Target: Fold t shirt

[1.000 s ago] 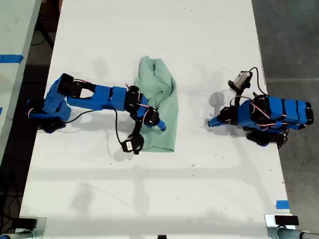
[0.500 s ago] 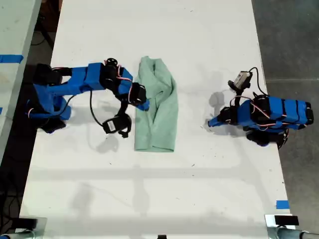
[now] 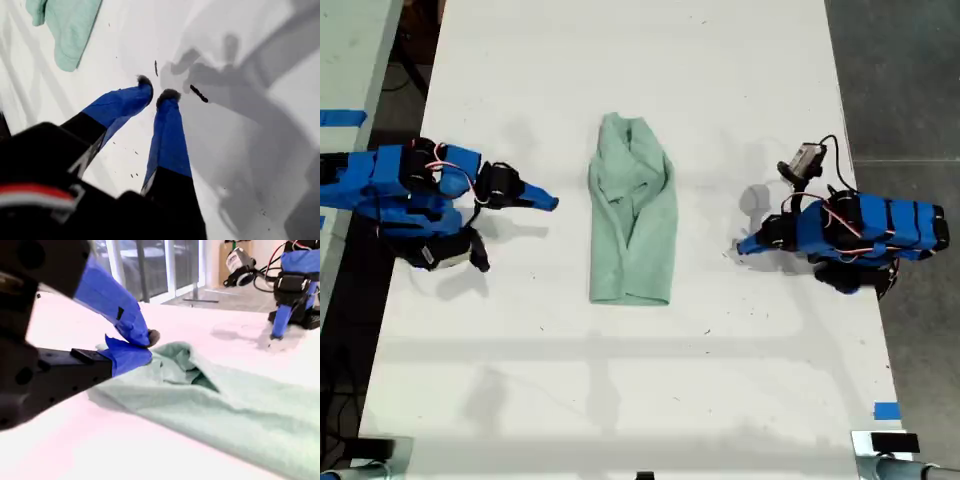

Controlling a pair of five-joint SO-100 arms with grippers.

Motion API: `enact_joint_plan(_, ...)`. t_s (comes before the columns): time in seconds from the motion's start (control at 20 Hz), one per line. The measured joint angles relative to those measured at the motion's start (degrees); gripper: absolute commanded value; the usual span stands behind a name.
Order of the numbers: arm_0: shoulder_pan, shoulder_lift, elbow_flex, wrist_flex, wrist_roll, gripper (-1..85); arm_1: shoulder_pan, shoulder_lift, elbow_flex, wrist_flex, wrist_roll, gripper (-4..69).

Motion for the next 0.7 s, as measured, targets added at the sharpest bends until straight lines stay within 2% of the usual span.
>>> enact_joint_plan(0.05, -0.4, 7.4, 8.9, -0.4, -0.1, 0.0, 0.0, 0.0, 0.0, 0.0, 0.0, 5.8)
enact_joint_plan(0.2, -1.1, 27.2, 19.8, 5.9, 0.9, 0.0, 0.0, 0.0, 0.0, 0.0, 0.0, 5.9)
enact_joint_plan(0.5, -1.6, 30.8, 21.5, 10.1, 0.3, 0.0, 0.0, 0.0, 0.0, 0.0, 0.0, 5.9)
enact_joint_plan(0.7, -1.6, 30.8, 21.5, 10.1, -0.2, 0.0, 0.0, 0.0, 0.0, 0.0, 0.0, 5.9)
